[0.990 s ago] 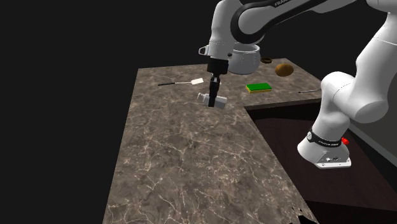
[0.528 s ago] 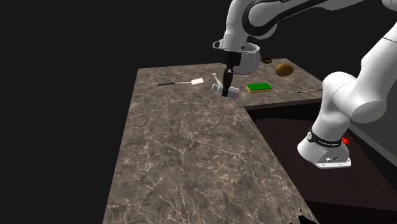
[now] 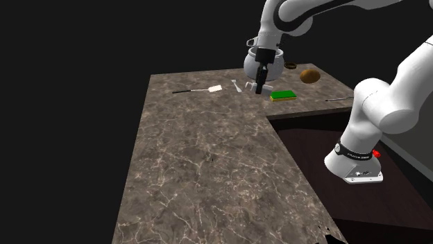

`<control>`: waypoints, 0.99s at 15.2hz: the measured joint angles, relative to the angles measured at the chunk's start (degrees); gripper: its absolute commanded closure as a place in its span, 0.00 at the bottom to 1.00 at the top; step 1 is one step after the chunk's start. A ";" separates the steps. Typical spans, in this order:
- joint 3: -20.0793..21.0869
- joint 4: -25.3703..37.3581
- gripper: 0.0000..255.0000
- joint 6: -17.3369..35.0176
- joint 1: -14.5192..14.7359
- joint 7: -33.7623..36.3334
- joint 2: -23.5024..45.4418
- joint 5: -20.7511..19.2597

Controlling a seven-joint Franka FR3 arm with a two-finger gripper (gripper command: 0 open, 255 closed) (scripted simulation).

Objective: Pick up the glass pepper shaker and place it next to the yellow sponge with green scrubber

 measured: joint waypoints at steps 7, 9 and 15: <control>-7.02 0.68 1.00 -4.33 -4.91 -8.58 -1.20 -4.52; -9.14 2.49 1.00 -6.06 -5.95 -11.07 -0.45 -5.44; -13.79 3.48 1.00 -6.46 -7.94 -17.21 1.70 -7.00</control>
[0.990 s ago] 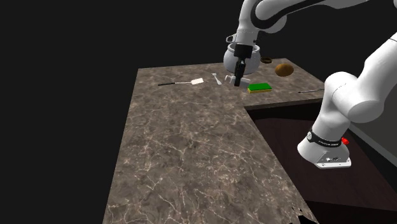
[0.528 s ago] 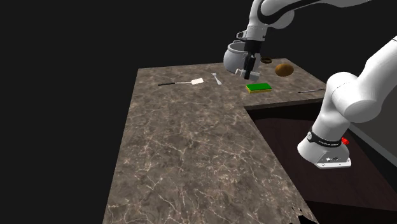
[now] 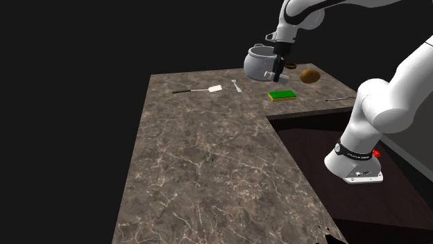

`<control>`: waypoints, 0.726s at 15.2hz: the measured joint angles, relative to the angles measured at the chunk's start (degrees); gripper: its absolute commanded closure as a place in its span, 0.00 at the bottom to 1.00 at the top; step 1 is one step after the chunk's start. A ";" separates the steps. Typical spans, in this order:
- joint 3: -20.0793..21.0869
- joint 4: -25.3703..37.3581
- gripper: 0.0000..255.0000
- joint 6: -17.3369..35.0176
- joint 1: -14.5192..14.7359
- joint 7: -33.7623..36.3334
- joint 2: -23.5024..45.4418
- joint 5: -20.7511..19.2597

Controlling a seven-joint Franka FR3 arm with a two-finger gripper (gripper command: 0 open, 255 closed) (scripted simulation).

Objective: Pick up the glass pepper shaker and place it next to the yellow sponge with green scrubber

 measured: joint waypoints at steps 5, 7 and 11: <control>-0.78 -2.22 1.00 3.39 0.22 -1.57 1.58 0.64; -1.22 -3.20 1.00 4.98 0.32 -2.43 2.43 1.01; -1.95 -4.98 1.00 7.98 0.60 -3.99 4.07 1.87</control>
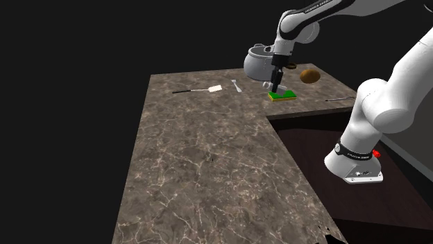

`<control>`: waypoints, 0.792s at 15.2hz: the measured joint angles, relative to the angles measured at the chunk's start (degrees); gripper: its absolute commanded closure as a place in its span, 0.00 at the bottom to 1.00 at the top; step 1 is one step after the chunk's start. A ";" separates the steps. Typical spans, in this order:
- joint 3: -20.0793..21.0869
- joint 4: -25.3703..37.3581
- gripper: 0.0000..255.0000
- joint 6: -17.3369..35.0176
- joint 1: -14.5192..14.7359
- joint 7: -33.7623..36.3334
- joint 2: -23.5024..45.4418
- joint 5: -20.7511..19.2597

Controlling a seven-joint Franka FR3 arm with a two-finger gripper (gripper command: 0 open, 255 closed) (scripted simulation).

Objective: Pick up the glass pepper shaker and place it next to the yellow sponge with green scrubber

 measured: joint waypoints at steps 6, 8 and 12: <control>-1.03 -2.08 1.00 4.69 0.92 -2.71 3.48 2.31; -1.39 -2.79 1.00 6.11 1.13 -3.73 4.52 3.06; -1.85 -3.48 1.00 7.93 1.49 -5.18 6.15 4.31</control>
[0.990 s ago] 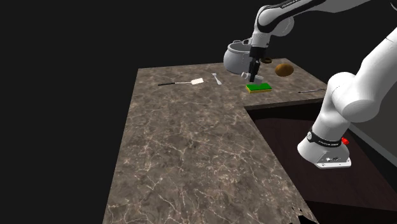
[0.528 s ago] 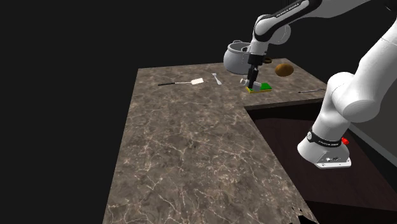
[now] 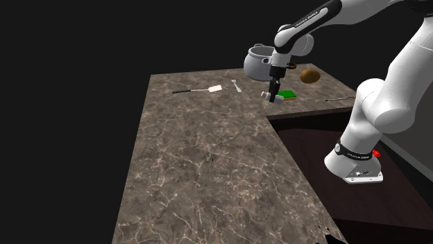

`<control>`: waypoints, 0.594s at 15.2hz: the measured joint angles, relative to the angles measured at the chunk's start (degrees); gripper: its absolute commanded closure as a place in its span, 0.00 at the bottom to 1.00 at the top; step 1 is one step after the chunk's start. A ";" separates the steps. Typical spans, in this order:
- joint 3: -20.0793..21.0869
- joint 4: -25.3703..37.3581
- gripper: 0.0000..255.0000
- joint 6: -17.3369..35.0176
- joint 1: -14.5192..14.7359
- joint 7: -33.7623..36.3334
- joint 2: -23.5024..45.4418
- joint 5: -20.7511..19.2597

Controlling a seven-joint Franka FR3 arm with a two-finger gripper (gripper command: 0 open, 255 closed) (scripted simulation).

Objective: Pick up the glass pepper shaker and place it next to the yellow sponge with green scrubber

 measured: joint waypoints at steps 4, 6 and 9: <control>-0.04 -0.06 1.00 0.20 0.04 -0.15 0.17 0.15; -0.04 -0.06 0.00 0.21 0.05 -0.16 0.18 0.16; -0.04 -0.06 0.00 0.21 0.05 -0.16 0.19 0.16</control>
